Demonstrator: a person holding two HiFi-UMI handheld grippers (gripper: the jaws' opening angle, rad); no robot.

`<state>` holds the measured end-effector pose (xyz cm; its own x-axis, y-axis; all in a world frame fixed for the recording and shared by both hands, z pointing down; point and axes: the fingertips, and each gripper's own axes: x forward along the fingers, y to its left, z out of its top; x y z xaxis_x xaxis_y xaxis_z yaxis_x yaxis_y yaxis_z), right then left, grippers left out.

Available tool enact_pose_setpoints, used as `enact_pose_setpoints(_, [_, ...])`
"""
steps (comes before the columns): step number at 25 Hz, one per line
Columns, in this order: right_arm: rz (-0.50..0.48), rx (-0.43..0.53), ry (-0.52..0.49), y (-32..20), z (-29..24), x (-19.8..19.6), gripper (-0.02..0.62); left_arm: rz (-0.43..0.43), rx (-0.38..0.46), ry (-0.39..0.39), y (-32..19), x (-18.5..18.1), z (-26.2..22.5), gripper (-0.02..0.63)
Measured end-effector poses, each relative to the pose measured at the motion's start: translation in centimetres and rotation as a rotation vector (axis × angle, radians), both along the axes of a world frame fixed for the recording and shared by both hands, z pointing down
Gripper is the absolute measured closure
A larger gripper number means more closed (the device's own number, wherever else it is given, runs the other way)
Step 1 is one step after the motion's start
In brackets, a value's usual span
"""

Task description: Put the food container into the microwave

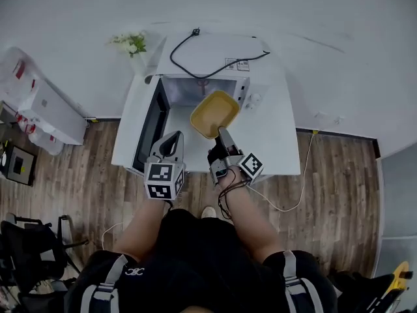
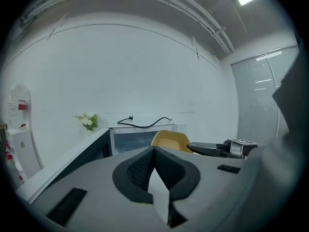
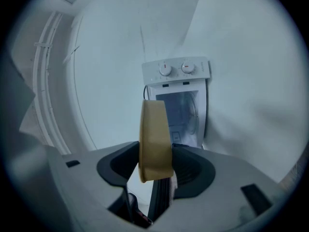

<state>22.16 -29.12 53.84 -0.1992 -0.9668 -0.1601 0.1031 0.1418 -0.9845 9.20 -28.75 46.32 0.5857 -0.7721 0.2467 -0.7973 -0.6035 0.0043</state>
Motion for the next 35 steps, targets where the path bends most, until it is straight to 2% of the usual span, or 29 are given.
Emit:
enact_pose_setpoints(9, [-0.034,-0.02,0.014,-6.6,1.3,1.0,0.374,-0.035,-0.018,-0.006,-3.8,0.7,1.3,0.594])
enact_pose_setpoints(14, [-0.098,-0.047,0.03,-10.2,3.3,-0.6,0.374,-0.049,-0.018,-0.003,-7.3,0.9,1.4,0.594])
enact_pose_setpoints(25, [-0.164,0.084,-0.021,-11.8,4.3,-3.6,0.376,-0.058,-0.068,-0.001,-12.3,1.4,3.8,0.594])
enact_pose_setpoints(35, [-0.121,0.062,-0.03,-13.7,5.5,-2.4,0.377,-0.059,-0.095,-0.01,-13.1,1.4,5.4,0.594])
